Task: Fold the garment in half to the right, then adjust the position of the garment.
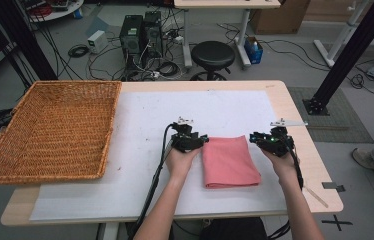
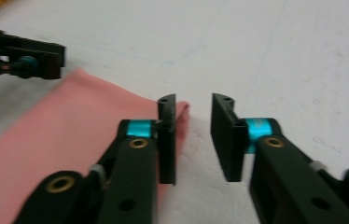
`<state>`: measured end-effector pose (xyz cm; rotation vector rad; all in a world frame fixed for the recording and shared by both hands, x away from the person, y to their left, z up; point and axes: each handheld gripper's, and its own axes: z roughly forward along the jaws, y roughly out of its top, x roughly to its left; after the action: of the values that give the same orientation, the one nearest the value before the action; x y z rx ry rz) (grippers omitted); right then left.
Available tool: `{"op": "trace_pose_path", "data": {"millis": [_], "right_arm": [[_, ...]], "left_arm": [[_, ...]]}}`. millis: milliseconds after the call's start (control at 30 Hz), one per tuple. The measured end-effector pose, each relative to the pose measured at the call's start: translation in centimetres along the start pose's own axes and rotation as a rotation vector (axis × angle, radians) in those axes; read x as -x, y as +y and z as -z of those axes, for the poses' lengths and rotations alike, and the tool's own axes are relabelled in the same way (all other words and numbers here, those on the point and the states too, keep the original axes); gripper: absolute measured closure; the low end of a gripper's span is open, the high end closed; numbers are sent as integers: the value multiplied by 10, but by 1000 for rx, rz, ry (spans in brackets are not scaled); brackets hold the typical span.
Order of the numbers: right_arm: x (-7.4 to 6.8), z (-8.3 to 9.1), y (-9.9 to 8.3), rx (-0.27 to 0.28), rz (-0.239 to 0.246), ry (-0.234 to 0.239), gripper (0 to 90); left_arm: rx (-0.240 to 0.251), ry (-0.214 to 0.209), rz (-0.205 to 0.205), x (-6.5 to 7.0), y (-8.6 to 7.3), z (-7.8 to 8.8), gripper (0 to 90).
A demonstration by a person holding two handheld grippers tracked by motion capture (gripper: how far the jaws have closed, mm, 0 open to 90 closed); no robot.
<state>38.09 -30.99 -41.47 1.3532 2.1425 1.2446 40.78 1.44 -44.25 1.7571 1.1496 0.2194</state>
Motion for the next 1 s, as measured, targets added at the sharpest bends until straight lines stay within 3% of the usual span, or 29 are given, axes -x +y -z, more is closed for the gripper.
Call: {"op": "trace_pose_path", "data": {"millis": [67, 100, 133, 267, 433, 567, 733, 833, 867, 1000], "right_arm": [[-2, 7, 0, 16, -4, 10, 689], [-2, 7, 0, 16, -4, 10, 632], [-6, 28, -3, 70, 25, 48, 543], [-8, 57, -9, 112, 65, 48, 397], [-7, 84, -16, 164, 116, 16, 335], [-5, 97, -17, 193, 143, 8, 295], [-8, 104, -17, 193, 163, -2, 281], [-9, 105, -16, 195, 165, 0, 282], [-9, 105, -16, 195, 165, 0, 282], [-13, 107, -14, 198, 185, -3, 282]], "left_arm": [[0, 0, 0, 0, 0, 0, 488], [62, -23, -77, 3, 4, 21, 488], [84, -28, -98, 4, 4, 30, 419], [132, -80, -172, 5, 4, 69, 344], [161, -121, -207, -2, -2, 120, 270], [150, -116, -224, -14, -8, 144, 267], [121, -156, -220, -21, -11, 152, 272], [121, -156, -220, -21, -11, 152, 273], [93, -207, -207, -16, -10, 144, 273], [51, -258, -177, -13, -10, 128, 284]]}}
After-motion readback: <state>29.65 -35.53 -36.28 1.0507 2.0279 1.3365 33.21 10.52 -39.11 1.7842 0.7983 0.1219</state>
